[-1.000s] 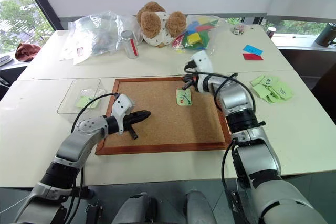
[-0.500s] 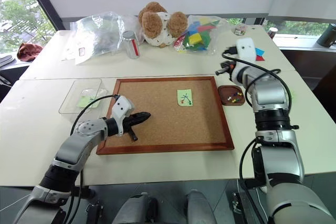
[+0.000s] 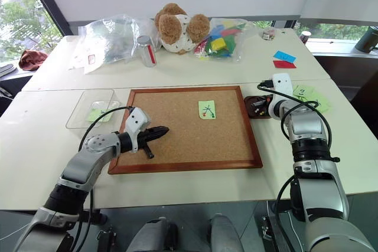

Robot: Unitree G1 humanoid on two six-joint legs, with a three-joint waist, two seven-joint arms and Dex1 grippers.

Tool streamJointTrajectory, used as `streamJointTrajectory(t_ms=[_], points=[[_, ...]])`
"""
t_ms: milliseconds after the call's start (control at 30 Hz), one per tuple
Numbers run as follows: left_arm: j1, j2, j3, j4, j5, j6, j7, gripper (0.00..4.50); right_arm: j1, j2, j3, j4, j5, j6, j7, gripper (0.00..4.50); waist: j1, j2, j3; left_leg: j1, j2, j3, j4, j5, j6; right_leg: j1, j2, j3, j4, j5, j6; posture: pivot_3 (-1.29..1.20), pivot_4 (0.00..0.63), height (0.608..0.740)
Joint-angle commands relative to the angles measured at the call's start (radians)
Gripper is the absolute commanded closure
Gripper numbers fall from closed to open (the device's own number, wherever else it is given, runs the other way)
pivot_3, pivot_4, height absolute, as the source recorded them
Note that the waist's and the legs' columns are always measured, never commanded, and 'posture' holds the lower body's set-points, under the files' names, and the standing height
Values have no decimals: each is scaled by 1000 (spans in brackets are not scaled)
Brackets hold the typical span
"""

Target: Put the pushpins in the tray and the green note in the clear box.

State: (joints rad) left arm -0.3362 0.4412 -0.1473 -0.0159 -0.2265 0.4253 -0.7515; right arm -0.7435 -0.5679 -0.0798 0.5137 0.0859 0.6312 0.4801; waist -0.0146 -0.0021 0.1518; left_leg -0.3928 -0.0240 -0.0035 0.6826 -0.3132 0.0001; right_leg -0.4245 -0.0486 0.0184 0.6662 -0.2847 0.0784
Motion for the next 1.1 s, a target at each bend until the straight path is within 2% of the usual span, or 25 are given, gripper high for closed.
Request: streamJointTrajectory(t_ms=[33,67,333,533,667,1100], points=[[12,3,-14,13,9,12,-11,4500,-7,-6,-11,-60,15,11,13,2626,0,0,0,0,0,0,0,0,0,0,0,0,0,0,0,0,150,740],[13,4,-13,14,10,12,-11,4500,-8,-8,-12,-71,19,15,17,2166,0,0,0,0,0,0,0,0,0,0,0,0,0,0,0,0,150,740],[18,6,-9,14,11,13,-9,4500,-18,-17,-8,-181,44,67,56,2166,1,0,0,0,0,0,0,0,0,0,0,0,0,0,0,0,150,740],[19,8,-10,14,13,11,-11,4500,50,-32,86,-441,97,137,205,2166,1,0,0,0,0,0,0,0,0,0,0,0,0,0,0,0,150,740],[19,8,-10,13,15,11,-10,4500,94,-4,149,-541,116,158,239,2166,2,0,0,0,0,0,0,0,0,0,0,0,0,0,0,0,150,740],[32,14,-8,-3,18,14,-3,4500,126,78,228,-480,88,124,209,2166,0,0,0,0,0,-1,0,0,0,0,0,0,-1,0,0,0,150,740]])
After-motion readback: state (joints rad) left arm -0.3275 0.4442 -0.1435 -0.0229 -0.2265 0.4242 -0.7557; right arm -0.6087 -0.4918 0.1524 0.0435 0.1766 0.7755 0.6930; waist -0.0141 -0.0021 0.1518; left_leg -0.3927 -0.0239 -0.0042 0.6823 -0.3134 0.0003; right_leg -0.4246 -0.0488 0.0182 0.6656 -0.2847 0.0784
